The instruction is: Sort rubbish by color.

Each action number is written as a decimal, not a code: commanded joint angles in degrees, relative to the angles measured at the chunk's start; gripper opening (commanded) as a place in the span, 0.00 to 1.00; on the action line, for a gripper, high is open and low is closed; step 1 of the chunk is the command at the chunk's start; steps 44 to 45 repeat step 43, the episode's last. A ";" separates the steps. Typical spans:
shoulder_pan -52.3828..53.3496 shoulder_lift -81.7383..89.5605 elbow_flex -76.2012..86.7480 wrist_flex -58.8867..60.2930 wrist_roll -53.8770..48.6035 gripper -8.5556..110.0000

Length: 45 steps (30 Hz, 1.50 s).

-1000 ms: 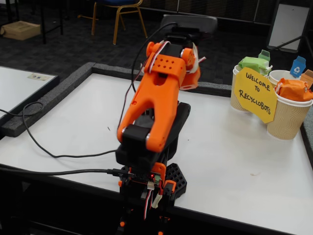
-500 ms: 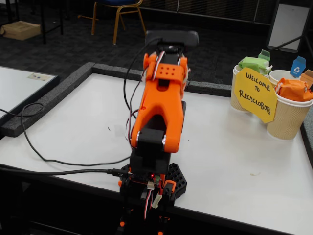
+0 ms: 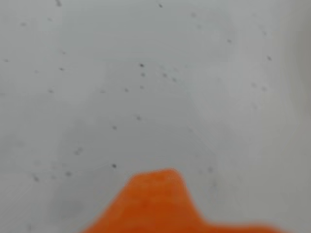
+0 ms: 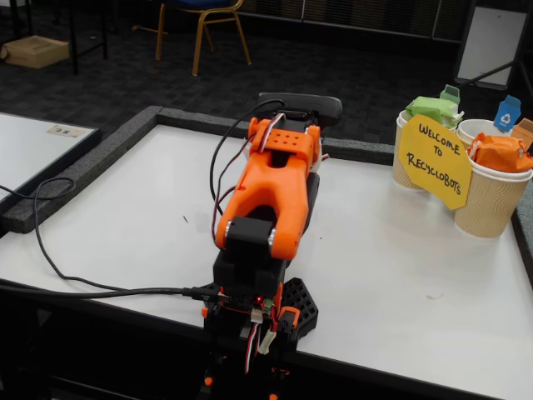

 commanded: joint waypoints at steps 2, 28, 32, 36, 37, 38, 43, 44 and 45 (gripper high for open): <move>3.34 0.79 -3.87 3.43 7.56 0.07; 7.82 0.79 -4.31 5.27 9.14 0.07; 7.82 0.70 -4.31 5.27 9.14 0.07; 7.82 0.70 -4.31 5.27 9.14 0.07; 7.82 0.70 -4.31 5.27 9.14 0.07; 7.82 0.70 -4.31 5.27 9.14 0.07; 7.82 0.70 -4.31 5.27 9.14 0.07; 7.82 0.70 -4.31 5.27 9.14 0.07; 7.82 0.70 -4.31 5.27 9.14 0.07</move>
